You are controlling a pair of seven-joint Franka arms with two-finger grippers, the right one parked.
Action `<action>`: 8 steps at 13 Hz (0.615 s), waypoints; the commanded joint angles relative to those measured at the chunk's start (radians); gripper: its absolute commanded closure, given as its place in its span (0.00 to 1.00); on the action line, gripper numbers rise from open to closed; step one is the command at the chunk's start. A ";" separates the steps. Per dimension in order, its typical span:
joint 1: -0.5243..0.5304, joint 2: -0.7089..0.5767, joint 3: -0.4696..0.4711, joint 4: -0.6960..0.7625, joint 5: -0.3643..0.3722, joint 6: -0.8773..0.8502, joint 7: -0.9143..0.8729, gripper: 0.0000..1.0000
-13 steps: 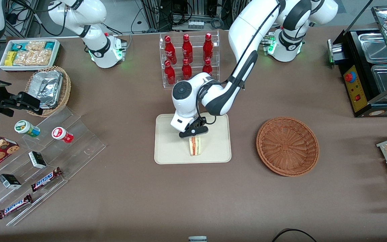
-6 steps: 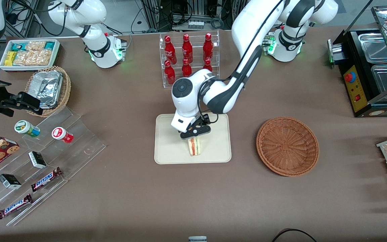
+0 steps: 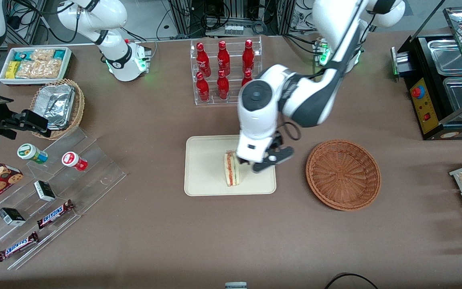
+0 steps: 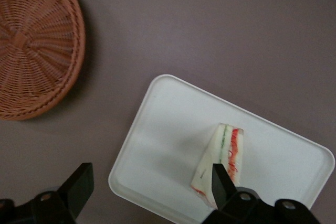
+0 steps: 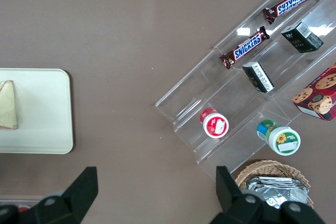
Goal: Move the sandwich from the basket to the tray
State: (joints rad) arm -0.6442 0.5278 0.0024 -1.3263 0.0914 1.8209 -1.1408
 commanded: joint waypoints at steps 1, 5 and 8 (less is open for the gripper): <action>0.084 -0.084 -0.008 -0.033 -0.015 -0.080 0.048 0.01; 0.213 -0.164 -0.008 -0.037 -0.018 -0.201 0.221 0.01; 0.317 -0.227 -0.008 -0.039 -0.025 -0.293 0.385 0.01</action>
State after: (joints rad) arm -0.3862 0.3660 0.0047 -1.3301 0.0834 1.5731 -0.8451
